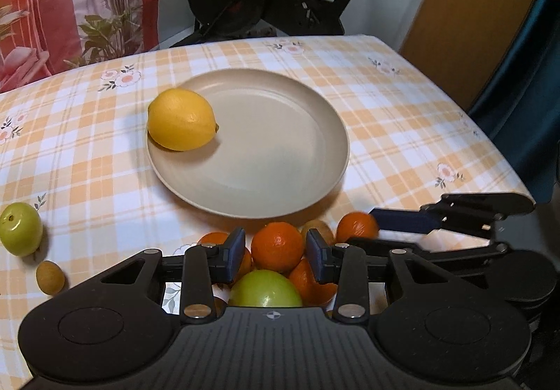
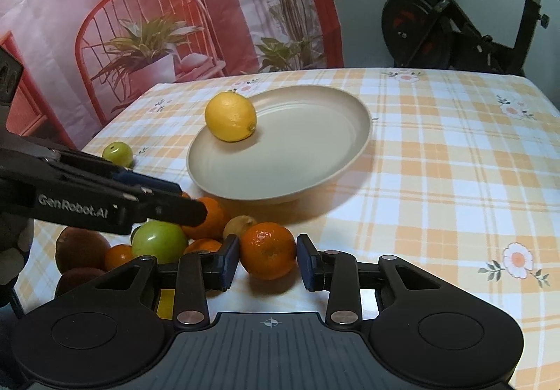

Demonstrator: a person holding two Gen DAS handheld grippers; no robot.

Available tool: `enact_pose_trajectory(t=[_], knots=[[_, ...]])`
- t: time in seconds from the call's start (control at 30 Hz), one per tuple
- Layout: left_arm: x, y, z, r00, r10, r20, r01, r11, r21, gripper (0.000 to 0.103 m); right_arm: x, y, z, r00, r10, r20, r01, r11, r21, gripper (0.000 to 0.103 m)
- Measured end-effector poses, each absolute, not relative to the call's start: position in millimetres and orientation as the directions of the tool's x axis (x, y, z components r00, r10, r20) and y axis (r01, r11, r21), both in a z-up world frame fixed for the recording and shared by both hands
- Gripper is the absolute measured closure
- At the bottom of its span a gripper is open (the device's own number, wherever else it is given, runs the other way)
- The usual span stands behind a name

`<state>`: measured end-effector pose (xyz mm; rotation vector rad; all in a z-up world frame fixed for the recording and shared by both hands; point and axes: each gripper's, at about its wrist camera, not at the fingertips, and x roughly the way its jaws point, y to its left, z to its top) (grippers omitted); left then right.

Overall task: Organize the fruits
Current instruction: 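Grasp a tangerine with the right gripper while the left gripper grasps another tangerine, then carry both tangerines onto the plate beside the lemon and open both grippers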

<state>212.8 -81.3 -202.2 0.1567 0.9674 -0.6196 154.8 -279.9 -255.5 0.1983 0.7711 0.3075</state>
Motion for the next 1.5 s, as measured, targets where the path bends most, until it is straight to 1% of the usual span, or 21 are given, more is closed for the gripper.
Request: enact_pose_trajectory(t=[0.27, 0.37, 0.43, 0.5, 0.6, 0.73, 0.87, 0.97, 1.1, 1.27, 1.5], knots=[[213, -95, -206, 0.392, -0.400, -0.828, 0.600, 0.794, -0.099, 0.062, 152, -287, -256, 0.688, 0.332, -0.645, -0.182, 0.940, 0.289, 0.070], [210, -101, -206, 0.400, -0.382, -0.833, 0.626, 0.778, -0.055, 0.062, 151, -290, -255, 0.694, 0.330, -0.640, -0.177, 0.940, 0.292, 0.070], [210, -101, -206, 0.401, -0.377, -0.835, 0.637, 0.770, -0.041, 0.065, 151, -292, -255, 0.697, 0.328, -0.638, -0.173, 0.940, 0.294, 0.070], [212, -100, -206, 0.406, -0.371, -0.835, 0.633, 0.773, -0.036, 0.067, 151, -293, -254, 0.700, 0.326, -0.636, -0.170, 0.940, 0.295, 0.070], [214, -99, -206, 0.401, -0.376, -0.835, 0.631, 0.774, -0.046, 0.066, 150, -295, -255, 0.703, 0.323, -0.634, -0.166, 0.941, 0.296, 0.070], [213, -107, -208, 0.411, -0.352, -0.841, 0.651, 0.759, 0.000, 0.065, 149, -296, -255, 0.705, 0.320, -0.632, -0.161, 0.941, 0.297, 0.070], [211, -109, -207, 0.420, -0.340, -0.841, 0.660, 0.751, 0.027, 0.067, 147, -297, -253, 0.711, 0.317, -0.628, -0.157, 0.942, 0.297, 0.070], [208, -105, -205, 0.429, -0.354, -0.831, 0.650, 0.760, 0.012, 0.067, 146, -299, -252, 0.717, 0.313, -0.623, -0.154, 0.942, 0.297, 0.070], [203, -97, -193, 0.447, -0.398, -0.801, 0.644, 0.764, -0.020, 0.067, 145, -301, -248, 0.726, 0.309, -0.615, -0.153, 0.944, 0.293, 0.070], [207, -86, -176, 0.491, -0.422, -0.762, 0.609, 0.792, -0.046, 0.067, 147, -303, -244, 0.736, 0.300, -0.607, -0.153, 0.947, 0.283, 0.070], [227, -68, -156, 0.556, -0.418, -0.718, 0.537, 0.841, -0.074, 0.067, 159, -304, -225, 0.758, 0.291, -0.584, -0.179, 0.953, 0.243, 0.070]])
